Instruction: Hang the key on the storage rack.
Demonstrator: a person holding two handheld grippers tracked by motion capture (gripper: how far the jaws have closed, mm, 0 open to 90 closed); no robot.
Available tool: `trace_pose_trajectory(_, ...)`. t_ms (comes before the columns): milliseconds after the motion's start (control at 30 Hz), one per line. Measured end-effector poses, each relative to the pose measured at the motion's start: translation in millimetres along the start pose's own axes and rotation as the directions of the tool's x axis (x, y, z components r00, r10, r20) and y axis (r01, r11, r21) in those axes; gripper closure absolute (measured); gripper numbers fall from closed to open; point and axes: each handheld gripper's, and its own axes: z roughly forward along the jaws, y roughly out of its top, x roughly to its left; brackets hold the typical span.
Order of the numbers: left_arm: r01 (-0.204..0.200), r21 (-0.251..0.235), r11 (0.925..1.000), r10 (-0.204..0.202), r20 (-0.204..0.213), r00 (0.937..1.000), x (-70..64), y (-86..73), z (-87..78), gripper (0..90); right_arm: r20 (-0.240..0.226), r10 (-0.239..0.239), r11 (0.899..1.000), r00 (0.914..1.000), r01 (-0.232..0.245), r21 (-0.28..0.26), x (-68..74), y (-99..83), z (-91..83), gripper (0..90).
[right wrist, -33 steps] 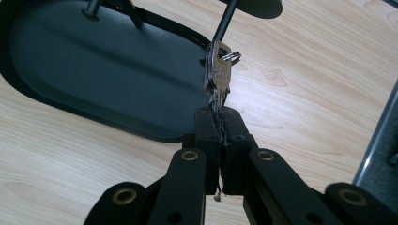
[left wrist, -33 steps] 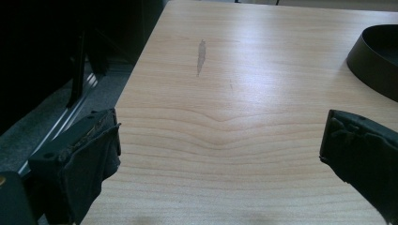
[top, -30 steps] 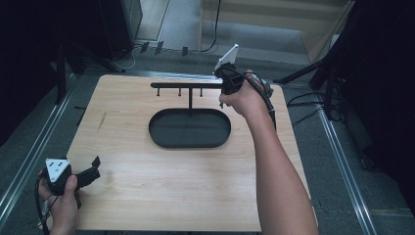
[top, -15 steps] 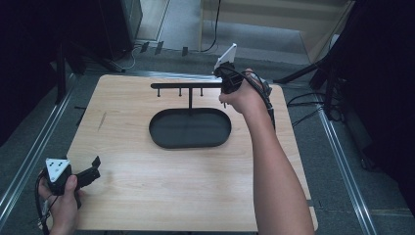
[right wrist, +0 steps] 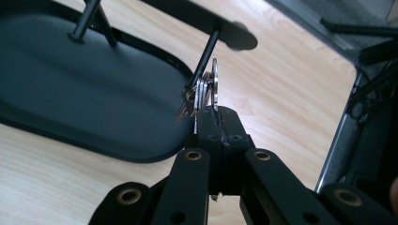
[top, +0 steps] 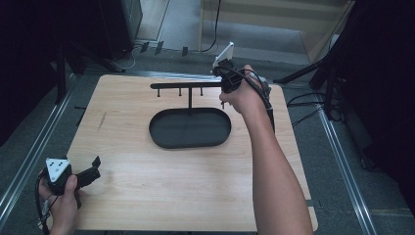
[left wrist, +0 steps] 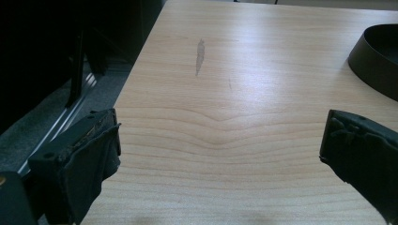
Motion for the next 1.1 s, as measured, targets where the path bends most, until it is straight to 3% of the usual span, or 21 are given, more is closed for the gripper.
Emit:
trace_pose_trajectory(367, 0.002, -0.002, 1.0, -0.002, 0.001, 1.0, -0.2, 0.1, 0.3, 0.0, -0.013, -0.019, 0.999, 0.9997, 0.018, -0.04, 0.5, 0.8, -14.3, 90.0)
trace_pose_trajectory(600, 0.001, -0.002, 1.0, -0.001, 0.002, 1.0, -0.1, 0.1, 0.4, 0.0, -0.021, -0.033, 0.999, 0.9992, 0.032, -0.029, 2.4, 1.8, -18.9, 90.0)
trace_pose_trajectory(833, 0.002, -0.002, 1.0, -0.002, 0.003, 1.0, 0.0, 0.1, 0.4, 0.0, -0.024, -0.033, 0.999, 0.9992, 0.032, -0.016, 2.0, 0.9, -16.7, 90.0)
trace_pose_trajectory(1100, 0.001, -0.002, 1.0, -0.001, 0.003, 1.0, 0.0, 0.1, 0.4, 0.0, -0.024, -0.036, 0.999, 0.999, 0.035, -0.037, 4.7, 2.9, -17.1, 90.0)
